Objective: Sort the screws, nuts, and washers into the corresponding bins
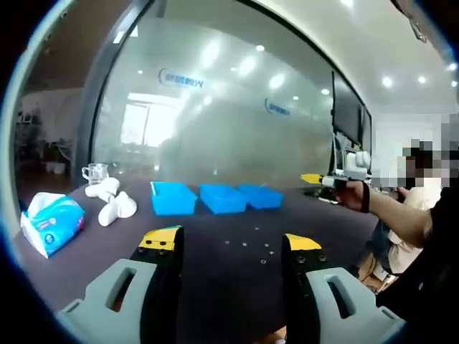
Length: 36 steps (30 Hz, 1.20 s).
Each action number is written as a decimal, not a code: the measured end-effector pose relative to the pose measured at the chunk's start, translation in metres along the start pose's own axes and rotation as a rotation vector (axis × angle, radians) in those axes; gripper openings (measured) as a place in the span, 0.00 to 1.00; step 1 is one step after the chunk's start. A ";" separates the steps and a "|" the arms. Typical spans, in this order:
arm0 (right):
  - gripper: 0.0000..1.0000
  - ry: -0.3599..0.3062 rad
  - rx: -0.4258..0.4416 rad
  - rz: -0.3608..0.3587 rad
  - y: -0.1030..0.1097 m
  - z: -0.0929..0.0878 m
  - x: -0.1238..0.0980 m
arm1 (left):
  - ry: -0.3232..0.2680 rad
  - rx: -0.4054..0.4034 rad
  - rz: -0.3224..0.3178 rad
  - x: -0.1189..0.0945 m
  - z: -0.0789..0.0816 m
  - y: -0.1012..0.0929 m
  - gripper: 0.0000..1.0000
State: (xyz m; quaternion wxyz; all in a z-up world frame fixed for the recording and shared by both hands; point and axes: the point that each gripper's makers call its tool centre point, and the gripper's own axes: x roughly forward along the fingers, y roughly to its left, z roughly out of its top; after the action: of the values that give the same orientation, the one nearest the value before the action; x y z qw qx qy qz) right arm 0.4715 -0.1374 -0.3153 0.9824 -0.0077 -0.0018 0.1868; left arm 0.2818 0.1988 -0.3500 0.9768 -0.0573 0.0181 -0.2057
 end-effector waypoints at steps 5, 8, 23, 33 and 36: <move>0.11 0.007 0.026 -0.012 -0.015 0.011 0.040 | 0.004 -0.009 0.010 -0.001 -0.004 0.004 0.53; 0.11 0.023 0.022 -0.019 -0.019 0.011 0.058 | 0.005 -0.010 0.011 -0.002 -0.004 0.005 0.53; 0.11 0.117 -0.044 -0.067 -0.044 0.004 0.133 | 0.003 -0.005 0.037 -0.009 -0.001 0.010 0.53; 0.11 0.166 -0.052 -0.074 -0.052 -0.007 0.137 | -0.001 -0.006 0.052 -0.013 0.001 0.013 0.53; 0.11 0.171 -0.048 -0.074 -0.051 -0.009 0.137 | -0.003 -0.004 0.051 -0.013 0.002 0.012 0.53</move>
State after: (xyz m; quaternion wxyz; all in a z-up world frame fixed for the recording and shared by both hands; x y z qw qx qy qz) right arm 0.6182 -0.1348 -0.3237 0.9847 -0.0472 0.0775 0.1489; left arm 0.2746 0.2156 -0.3494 0.9816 -0.0592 0.0187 -0.1805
